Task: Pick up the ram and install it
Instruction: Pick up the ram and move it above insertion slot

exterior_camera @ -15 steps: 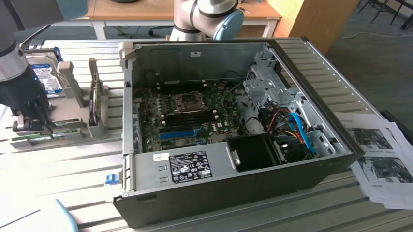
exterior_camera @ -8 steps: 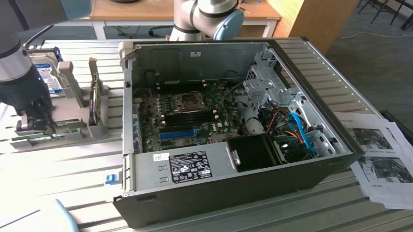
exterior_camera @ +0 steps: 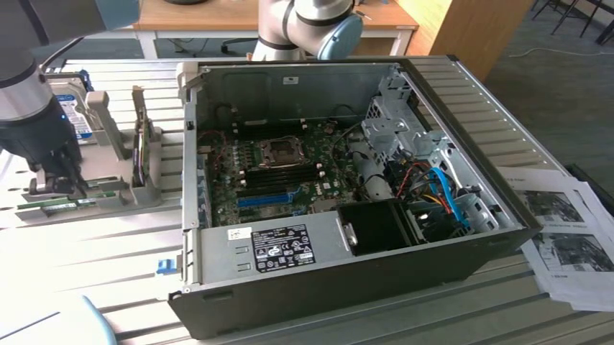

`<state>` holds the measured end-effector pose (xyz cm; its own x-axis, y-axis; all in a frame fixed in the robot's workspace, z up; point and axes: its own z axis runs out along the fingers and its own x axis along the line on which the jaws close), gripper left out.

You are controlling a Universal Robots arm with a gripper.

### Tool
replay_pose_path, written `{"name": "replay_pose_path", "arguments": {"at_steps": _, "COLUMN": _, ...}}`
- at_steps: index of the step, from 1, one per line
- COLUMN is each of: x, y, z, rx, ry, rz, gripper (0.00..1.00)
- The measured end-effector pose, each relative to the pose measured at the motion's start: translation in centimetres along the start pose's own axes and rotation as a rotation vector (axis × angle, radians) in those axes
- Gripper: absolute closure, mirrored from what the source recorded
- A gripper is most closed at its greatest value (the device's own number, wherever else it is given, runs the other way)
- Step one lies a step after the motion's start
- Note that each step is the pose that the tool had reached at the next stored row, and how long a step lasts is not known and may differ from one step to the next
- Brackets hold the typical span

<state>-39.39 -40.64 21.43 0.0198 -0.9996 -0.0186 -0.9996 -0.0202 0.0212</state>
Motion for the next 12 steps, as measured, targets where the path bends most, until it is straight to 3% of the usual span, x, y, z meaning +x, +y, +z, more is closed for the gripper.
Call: {"name": "replay_pose_path", "arguments": {"at_steps": 12, "x": 0.02, "y": -0.24, "z": 0.45, "rx": -0.0001, "ry": 0.0, "rz": -0.001, "gripper": 0.77}}
